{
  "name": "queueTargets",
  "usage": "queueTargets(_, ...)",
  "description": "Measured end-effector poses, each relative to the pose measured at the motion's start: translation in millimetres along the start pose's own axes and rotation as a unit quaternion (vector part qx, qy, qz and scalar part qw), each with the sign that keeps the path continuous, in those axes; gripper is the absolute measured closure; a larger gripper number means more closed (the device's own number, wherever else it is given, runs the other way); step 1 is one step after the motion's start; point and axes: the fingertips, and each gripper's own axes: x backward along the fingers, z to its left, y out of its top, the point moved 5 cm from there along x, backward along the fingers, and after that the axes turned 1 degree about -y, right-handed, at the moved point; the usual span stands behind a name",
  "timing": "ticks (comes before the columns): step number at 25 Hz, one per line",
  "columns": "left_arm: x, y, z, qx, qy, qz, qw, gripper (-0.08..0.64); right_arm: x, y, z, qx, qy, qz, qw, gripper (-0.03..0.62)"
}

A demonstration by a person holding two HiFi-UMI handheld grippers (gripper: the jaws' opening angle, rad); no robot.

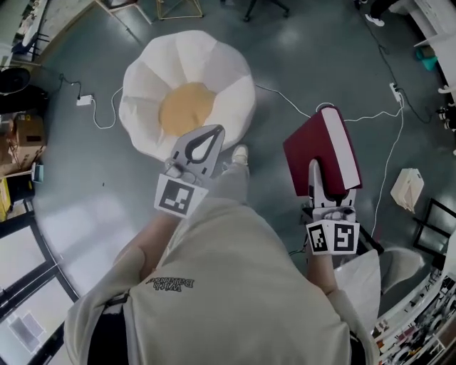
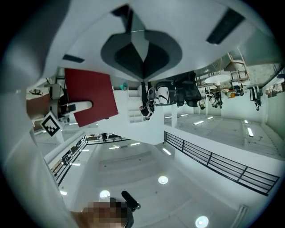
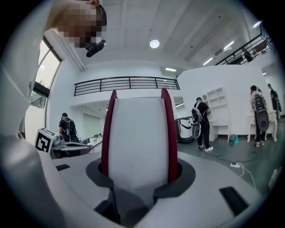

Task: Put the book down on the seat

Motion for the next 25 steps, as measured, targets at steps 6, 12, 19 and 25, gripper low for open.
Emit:
queueTargets(6,-59.6,-7.4,60.6,0.021,0.034,0.023,0.9990,0.551,-108.3,16.8,-21.8,-0.039,0.067,0.033,0.996,0.371)
queueTargets(12,-94.6,-19.2,111.1,0.034,0.066,0.044,0.9962,0.551,-194.6,36.8,-26.4,-0.024,0.112,0.028,0.993,0.371)
queueTargets(19,-115.4,-13.3,147.4,0.037,0.076,0.059,0.9946,0.551,-259.2,54.6,-25.4,-0.009,0.133,0.045,0.990,0.371)
queueTargets(25,-115.6,12.1,166.5,0.034,0.098,0.038,0.9938,0.551,-283.3,78.3,-14.2,0.015,0.159,0.049,0.986,0.371)
